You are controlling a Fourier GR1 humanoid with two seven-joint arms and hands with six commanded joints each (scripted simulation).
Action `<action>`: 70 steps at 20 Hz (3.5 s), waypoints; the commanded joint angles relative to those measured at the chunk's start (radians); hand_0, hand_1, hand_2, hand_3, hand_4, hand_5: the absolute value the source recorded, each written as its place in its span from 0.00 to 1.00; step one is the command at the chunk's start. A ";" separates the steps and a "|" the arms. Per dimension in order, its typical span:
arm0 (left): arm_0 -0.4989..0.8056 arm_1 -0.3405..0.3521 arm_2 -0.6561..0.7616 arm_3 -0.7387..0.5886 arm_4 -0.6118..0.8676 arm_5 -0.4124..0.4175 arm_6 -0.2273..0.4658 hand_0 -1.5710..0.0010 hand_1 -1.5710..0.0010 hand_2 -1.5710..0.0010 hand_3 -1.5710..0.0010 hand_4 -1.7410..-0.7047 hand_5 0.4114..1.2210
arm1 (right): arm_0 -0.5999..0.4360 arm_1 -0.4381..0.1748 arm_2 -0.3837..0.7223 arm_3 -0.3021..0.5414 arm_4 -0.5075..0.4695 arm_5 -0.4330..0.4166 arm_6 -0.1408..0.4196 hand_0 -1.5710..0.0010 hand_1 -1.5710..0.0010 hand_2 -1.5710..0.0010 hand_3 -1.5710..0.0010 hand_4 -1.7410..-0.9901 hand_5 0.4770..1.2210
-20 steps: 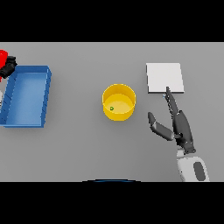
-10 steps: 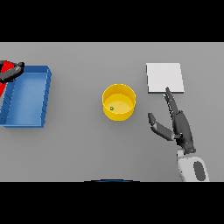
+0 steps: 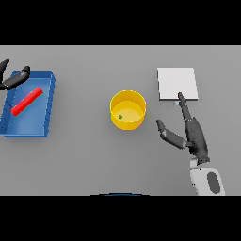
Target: Pick up the red beaker and tilt it to pour out 1 green nut into yellow bowl. Pick up the yellow bowl and place it on the metallic measuring scale.
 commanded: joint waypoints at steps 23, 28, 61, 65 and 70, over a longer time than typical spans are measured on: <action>0.045 -0.029 0.033 -0.057 0.063 0.007 -0.029 1.00 1.00 1.00 1.00 0.90 0.35 | -0.609 -0.292 0.445 0.378 0.534 0.377 -0.145 1.00 1.00 1.00 1.00 0.78 0.23; 0.037 -0.027 0.028 -0.049 0.055 0.002 -0.040 1.00 1.00 1.00 1.00 0.90 0.36 | -0.689 -0.269 0.507 0.470 0.572 0.447 -0.144 1.00 1.00 1.00 1.00 0.77 0.26; 0.034 -0.013 0.026 -0.043 0.053 -0.018 -0.065 1.00 1.00 1.00 1.00 0.93 0.36 | -0.778 -0.340 0.483 0.412 0.493 0.632 -0.083 0.01 0.01 0.08 0.23 0.01 1.00; 0.032 -0.014 0.037 -0.050 0.071 -0.022 -0.061 1.00 1.00 1.00 1.00 0.91 0.36 | -0.753 -0.347 0.479 0.333 0.494 0.645 -0.008 0.00 0.00 0.05 0.25 0.00 1.00; 0.035 -0.019 0.041 -0.065 0.083 -0.020 -0.038 1.00 1.00 1.00 1.00 0.89 0.38 | -0.773 -0.396 0.413 0.333 0.482 0.634 0.030 0.02 0.00 0.05 0.25 0.00 1.00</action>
